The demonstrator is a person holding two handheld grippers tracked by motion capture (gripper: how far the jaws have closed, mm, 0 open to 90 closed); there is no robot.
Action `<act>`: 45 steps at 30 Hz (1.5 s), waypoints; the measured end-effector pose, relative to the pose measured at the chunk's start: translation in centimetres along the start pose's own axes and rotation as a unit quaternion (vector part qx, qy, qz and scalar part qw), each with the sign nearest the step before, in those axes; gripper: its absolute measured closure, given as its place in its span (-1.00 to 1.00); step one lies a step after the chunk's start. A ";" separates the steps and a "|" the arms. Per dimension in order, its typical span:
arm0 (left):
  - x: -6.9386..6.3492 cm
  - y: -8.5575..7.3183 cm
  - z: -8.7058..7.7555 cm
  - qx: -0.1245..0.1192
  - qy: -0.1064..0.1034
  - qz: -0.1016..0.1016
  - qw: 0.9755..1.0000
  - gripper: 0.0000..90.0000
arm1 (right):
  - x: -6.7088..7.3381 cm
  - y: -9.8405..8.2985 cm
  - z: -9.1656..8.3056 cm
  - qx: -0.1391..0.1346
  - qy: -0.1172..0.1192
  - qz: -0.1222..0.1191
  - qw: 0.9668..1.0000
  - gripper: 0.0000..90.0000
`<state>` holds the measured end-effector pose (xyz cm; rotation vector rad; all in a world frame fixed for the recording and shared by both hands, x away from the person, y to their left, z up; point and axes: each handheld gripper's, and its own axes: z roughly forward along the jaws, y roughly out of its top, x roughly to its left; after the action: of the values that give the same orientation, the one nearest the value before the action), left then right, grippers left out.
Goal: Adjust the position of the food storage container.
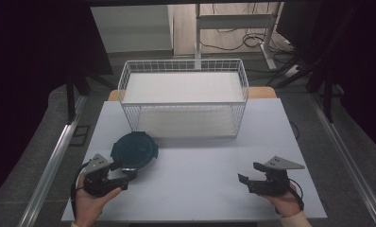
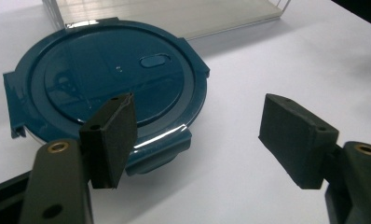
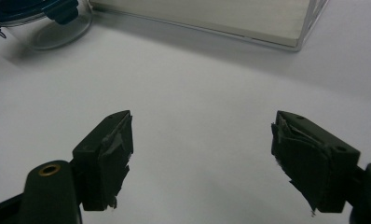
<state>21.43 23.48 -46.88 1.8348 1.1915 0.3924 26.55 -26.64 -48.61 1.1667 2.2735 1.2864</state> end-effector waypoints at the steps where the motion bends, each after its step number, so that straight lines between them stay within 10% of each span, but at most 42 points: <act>1: 0.1 0.0 0.0 0.001 0.000 0.000 1.000 -0.40 | 0.0 0.1 0.0 0.000 -0.002 -0.002 1.000 -0.53; 29: 3.9 5.5 0.3 0.030 0.044 0.015 0.998 -0.28 | 0.4 -0.5 -0.7 0.001 -0.014 -0.005 1.000 -0.47; 45: 8.0 7.6 0.9 0.046 0.053 -0.018 0.997 -0.12 | 0.2 -0.8 -0.5 0.011 -0.025 0.002 1.000 -0.46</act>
<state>30.29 28.73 -42.84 1.8879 1.3336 0.4247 25.73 -27.01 -48.90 1.1978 2.2562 1.2223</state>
